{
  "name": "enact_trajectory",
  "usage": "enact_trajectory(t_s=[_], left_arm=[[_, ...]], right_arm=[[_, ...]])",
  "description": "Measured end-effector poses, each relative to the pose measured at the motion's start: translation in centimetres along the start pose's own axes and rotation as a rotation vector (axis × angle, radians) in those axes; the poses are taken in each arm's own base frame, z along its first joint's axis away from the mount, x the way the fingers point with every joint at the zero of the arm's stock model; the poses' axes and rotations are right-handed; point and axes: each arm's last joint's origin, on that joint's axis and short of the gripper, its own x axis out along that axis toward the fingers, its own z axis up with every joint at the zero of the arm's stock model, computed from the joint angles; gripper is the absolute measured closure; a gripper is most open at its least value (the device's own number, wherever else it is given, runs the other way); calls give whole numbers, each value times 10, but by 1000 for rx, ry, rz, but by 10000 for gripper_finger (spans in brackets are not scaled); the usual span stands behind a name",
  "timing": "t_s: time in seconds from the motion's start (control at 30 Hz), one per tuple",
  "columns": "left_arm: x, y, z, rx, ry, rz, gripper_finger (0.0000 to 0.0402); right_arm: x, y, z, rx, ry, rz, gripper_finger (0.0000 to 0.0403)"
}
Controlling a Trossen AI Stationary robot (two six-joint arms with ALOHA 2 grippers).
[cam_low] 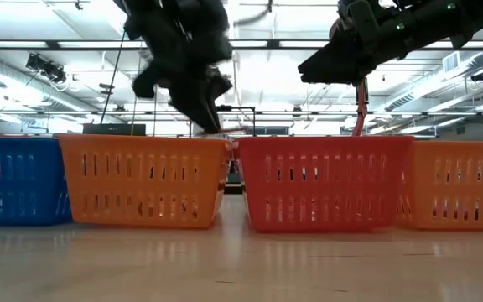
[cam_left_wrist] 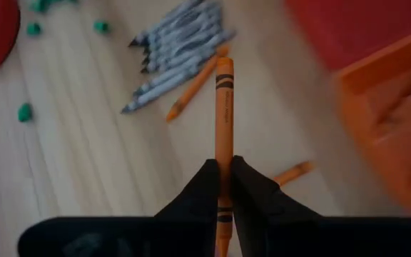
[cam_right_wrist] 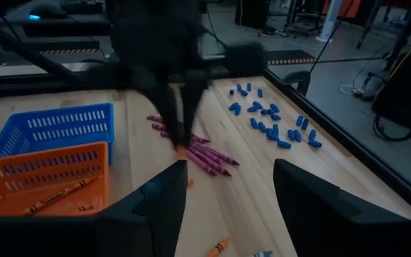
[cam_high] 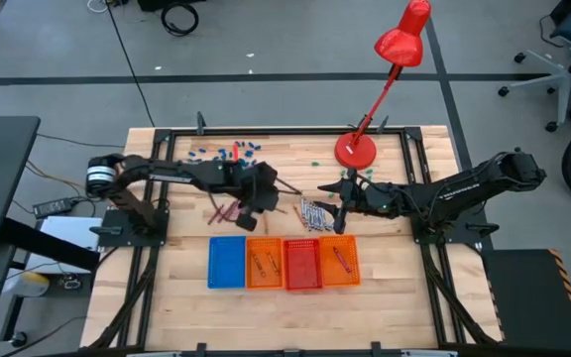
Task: Sort crayons
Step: Put the orange crayon into the left orange bin
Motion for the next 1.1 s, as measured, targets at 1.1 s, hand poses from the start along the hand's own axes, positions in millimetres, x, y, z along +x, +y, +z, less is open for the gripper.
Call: enact_trajectory(t_s=[1.1], left_arm=[[46,-122,31,488,48,-220,306]], right_arm=[[0,0,0,4,-3,1,190]])
